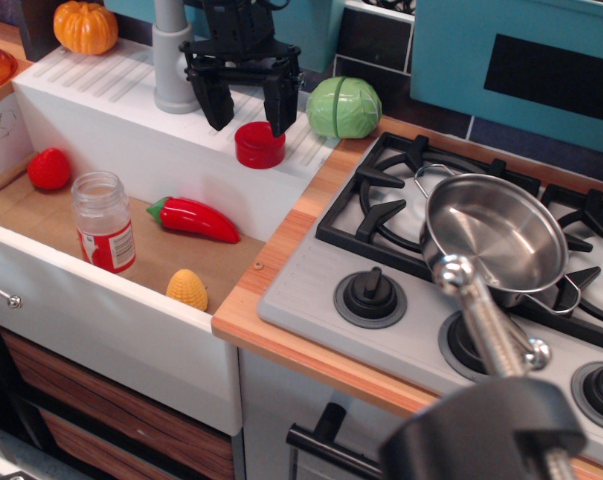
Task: Put cap on container
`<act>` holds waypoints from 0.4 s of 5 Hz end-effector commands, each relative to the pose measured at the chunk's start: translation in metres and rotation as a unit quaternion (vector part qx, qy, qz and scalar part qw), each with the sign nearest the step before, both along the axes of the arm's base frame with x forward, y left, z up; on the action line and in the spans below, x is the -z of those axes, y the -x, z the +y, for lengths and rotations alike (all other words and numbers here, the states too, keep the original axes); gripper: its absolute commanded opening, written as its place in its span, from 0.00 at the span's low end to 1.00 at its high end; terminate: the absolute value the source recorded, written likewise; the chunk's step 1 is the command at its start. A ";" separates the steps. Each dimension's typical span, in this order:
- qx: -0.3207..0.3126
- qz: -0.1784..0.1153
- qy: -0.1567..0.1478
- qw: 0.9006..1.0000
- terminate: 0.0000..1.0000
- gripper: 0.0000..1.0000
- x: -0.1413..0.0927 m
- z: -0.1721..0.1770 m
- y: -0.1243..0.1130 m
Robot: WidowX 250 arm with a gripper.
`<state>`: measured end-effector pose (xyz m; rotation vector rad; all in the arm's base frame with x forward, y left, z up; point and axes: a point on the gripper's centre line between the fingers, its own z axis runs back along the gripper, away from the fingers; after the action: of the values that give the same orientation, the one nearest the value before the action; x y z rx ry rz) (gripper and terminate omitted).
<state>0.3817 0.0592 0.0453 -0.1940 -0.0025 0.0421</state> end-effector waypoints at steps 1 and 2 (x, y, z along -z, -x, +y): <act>0.000 0.000 0.000 1.000 0.00 1.00 0.000 0.000 0.000; -0.007 -0.016 -0.010 1.000 0.00 1.00 0.006 0.006 -0.008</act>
<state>0.3839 0.0612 0.0204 -0.1866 0.0080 0.0592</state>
